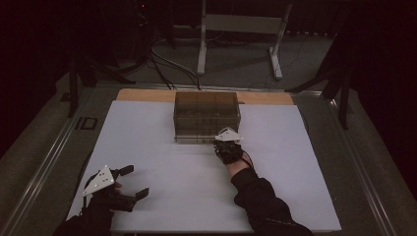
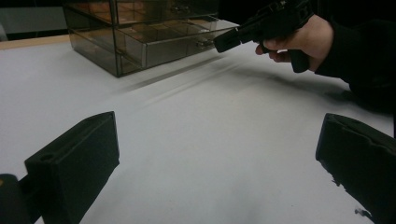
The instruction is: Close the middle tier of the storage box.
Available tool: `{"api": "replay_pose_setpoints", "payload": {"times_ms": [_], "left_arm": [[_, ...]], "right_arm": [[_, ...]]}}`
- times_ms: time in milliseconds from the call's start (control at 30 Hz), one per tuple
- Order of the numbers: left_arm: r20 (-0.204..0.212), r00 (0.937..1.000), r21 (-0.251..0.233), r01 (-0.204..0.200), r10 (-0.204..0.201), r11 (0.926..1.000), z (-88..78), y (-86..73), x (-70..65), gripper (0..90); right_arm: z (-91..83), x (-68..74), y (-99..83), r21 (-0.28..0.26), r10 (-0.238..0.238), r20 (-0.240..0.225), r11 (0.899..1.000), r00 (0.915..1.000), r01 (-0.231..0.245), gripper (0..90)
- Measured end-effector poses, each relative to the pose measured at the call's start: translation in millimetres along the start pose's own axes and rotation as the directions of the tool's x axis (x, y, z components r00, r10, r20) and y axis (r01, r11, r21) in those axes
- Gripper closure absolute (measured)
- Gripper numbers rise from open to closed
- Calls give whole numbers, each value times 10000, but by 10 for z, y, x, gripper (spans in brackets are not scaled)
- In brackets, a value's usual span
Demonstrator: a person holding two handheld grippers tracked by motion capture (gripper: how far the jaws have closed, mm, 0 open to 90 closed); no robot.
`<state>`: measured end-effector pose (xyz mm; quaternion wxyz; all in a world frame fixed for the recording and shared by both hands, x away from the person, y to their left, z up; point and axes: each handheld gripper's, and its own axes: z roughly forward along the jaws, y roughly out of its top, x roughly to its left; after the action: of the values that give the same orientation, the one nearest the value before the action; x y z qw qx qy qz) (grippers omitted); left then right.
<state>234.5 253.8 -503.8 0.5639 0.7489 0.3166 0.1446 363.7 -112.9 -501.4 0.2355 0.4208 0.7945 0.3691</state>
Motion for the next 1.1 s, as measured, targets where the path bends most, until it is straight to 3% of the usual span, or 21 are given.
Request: {"api": "replay_pose_setpoints", "payload": {"times_ms": [1100], "left_arm": [[11, 10000, -8, 27, -27, 10000, -4, -1, 4, 10]], "right_arm": [[60, -71, 86, 21, 83, 278, 10000, 9996, -83, 900]]}}
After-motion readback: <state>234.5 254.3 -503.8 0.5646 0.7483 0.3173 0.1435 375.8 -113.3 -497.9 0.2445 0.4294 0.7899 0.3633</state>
